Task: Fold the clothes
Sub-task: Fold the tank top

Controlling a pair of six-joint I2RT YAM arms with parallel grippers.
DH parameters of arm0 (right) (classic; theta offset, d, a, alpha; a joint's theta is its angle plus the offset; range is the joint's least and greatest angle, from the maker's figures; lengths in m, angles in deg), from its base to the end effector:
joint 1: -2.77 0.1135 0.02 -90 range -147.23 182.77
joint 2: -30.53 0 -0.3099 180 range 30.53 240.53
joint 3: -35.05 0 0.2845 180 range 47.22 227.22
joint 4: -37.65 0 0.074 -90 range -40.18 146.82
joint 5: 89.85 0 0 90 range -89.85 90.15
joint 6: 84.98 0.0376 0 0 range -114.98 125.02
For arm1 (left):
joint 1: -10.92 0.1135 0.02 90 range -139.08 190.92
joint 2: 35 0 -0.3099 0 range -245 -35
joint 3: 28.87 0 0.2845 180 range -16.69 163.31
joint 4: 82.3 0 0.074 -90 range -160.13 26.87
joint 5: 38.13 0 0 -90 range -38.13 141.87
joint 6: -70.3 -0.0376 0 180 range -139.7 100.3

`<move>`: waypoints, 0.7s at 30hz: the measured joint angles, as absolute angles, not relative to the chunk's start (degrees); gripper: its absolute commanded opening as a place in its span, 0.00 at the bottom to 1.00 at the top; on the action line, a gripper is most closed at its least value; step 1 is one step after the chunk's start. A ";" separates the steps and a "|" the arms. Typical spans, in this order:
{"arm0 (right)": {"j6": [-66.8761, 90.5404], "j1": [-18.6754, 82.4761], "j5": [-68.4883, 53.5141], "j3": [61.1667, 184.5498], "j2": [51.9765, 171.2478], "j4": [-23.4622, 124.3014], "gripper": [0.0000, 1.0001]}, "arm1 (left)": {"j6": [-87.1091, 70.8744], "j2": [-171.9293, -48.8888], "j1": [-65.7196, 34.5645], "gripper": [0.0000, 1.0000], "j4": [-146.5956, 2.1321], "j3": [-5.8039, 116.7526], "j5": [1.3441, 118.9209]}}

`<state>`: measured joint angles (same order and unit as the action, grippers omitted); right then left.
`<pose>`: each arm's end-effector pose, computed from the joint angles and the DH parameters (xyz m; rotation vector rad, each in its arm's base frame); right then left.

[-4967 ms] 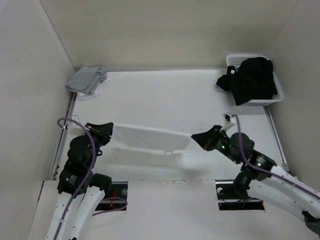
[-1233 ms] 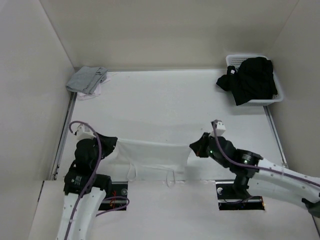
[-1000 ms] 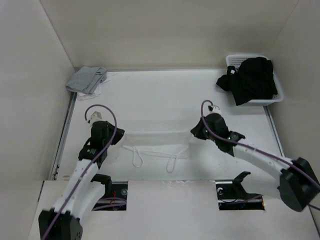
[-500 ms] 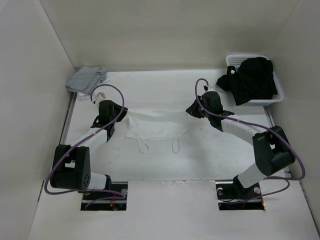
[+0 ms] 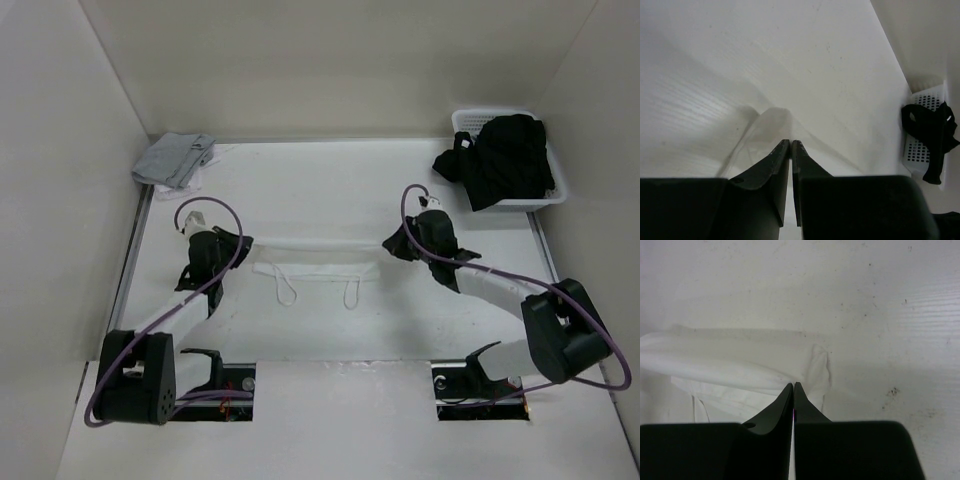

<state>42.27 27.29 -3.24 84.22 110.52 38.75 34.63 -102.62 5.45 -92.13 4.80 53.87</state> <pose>0.2767 0.1287 0.2139 0.2087 2.1980 0.6852 0.2386 -0.0242 0.1956 -0.8315 1.8868 -0.6971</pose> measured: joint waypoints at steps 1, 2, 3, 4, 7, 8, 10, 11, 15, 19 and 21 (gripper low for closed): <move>42.32 27.68 -2.96 83.10 109.36 38.58 0.04 | 34.63 -100.98 5.73 0.06 -92.24 3.36 54.24; 42.36 28.18 -2.57 82.10 108.31 38.40 0.04 | 34.63 -99.05 6.06 0.06 -92.26 1.83 54.53; 42.45 29.01 -2.11 80.85 107.11 38.12 0.04 | 34.65 -96.98 6.36 0.06 -92.24 0.32 54.79; 42.53 29.89 -1.69 79.85 106.10 38.08 0.04 | 34.61 -94.88 6.54 0.06 -92.24 -0.99 55.03; 42.99 33.25 -0.01 76.76 103.41 37.79 0.04 | 34.56 -89.48 6.80 0.06 -92.17 -3.72 55.58; 43.10 34.26 0.58 75.98 102.80 37.79 0.04 | 34.52 -87.89 6.80 0.06 -92.13 -4.42 55.71; 43.67 36.29 1.85 74.45 101.91 37.79 0.05 | 34.45 -85.18 6.78 0.06 -91.86 -5.76 56.01; 43.93 37.30 2.53 73.70 101.60 37.84 0.05 | 34.37 -83.97 6.80 0.06 -91.65 -6.52 56.12; 45.42 39.70 4.73 71.50 101.32 38.12 0.05 | 34.15 -80.54 6.85 0.06 -89.66 -9.45 56.82; 46.88 40.01 6.18 70.86 101.36 39.37 0.08 | 34.10 -76.06 7.17 0.07 -86.53 -13.03 57.39; 47.61 40.01 6.66 70.86 101.38 40.02 0.13 | 34.13 -73.90 7.44 0.12 -84.30 -13.80 57.67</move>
